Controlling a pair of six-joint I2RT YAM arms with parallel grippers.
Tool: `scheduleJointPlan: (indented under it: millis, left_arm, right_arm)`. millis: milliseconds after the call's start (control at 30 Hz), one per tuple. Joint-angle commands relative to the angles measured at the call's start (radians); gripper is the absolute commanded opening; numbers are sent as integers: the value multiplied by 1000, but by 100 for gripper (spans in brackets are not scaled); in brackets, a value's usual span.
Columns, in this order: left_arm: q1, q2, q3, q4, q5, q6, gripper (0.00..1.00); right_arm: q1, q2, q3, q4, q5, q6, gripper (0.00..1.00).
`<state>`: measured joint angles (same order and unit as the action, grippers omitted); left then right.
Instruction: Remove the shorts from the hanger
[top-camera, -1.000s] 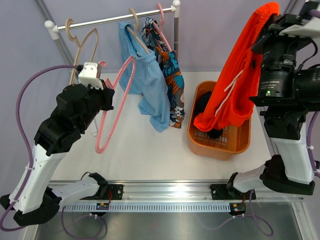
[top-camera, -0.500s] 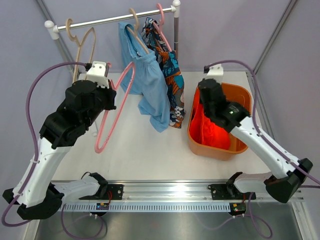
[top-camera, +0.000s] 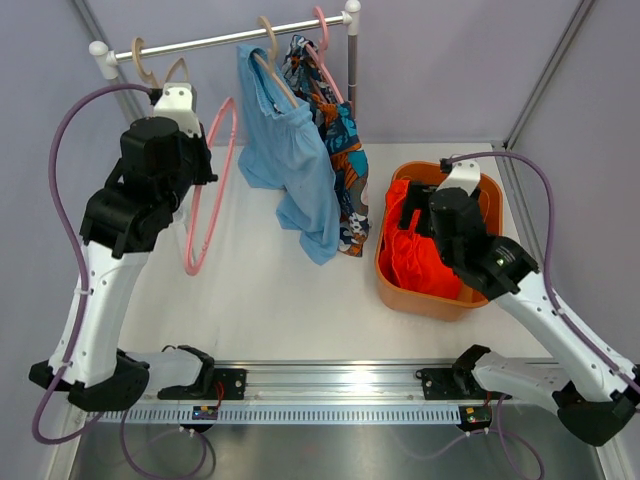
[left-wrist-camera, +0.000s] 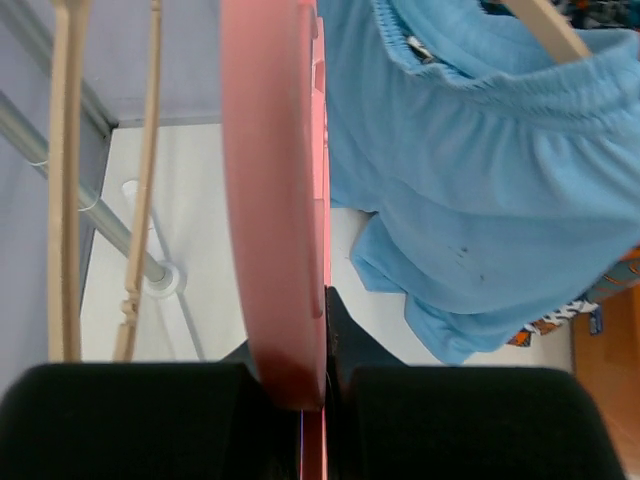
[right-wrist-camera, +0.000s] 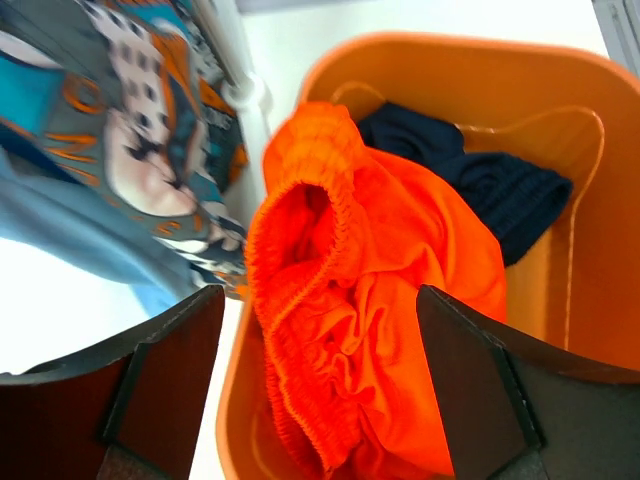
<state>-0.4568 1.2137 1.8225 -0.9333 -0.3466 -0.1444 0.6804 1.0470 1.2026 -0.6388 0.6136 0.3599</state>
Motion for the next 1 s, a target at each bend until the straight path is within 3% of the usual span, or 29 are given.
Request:
scheduleJointPlan:
  millis: [0, 467, 967]
  left_arm:
    - [70, 84, 101, 51, 66, 8, 0]
    - [171, 519, 624, 74, 72, -9, 0]
    - [296, 638, 635, 358, 156, -47, 0]
  right_arm:
    - [-7, -50, 38, 41, -52, -2, 88]
    - [-7, -174, 45, 22, -126, -61, 90]
    - [-7, -185, 26, 30, -143, -84, 91]
